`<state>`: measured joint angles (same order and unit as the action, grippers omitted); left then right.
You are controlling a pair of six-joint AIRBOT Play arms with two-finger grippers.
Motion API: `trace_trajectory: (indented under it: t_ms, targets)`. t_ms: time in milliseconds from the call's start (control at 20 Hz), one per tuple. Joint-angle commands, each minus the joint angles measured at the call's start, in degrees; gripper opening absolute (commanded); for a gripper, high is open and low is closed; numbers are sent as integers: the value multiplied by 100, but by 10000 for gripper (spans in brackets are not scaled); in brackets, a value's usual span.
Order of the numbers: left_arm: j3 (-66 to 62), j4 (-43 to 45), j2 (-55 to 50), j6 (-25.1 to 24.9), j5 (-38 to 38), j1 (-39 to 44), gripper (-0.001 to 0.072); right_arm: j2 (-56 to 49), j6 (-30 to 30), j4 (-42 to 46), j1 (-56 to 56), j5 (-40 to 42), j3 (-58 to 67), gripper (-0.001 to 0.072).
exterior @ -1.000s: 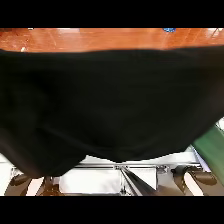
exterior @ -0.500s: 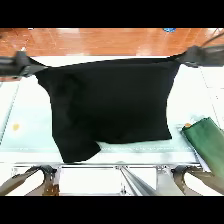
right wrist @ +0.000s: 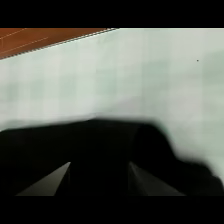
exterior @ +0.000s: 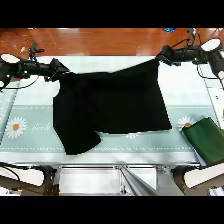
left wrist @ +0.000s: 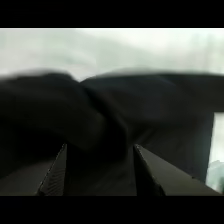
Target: Fold the shirts.
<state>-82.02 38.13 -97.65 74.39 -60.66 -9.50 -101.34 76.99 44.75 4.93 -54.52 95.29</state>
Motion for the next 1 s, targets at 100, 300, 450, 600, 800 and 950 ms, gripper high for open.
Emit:
trace_trajectory:
  t_ms: [100, 300, 450, 600, 800, 950]
  targets:
    - [-496, 942, -223, 713, -1943, -715, 508, -122, 190, -81, 466, -1113, 481, 408]
    - [710, 1563, 730, 168, -2463, -1547, 508, 767, 254, 1425, 1213, -2710, -125, 397]
    - [2750, 1572, 1816, -188, -1576, -2131, 508, 2037, 380, 1679, 1499, -1958, -2409, 397]
    - [4225, 1137, 2439, -723, -1158, -2837, 508, 3274, 48, 1248, 1641, -1141, -4450, 398]
    - [4795, 1099, 2400, -931, -1108, -3042, 508, 4153, -256, 601, 1637, -1047, -5707, 398]
    - [4839, 1086, 2304, -966, -905, -2822, 507, 4323, -273, 592, 1637, -1064, -5958, 398]
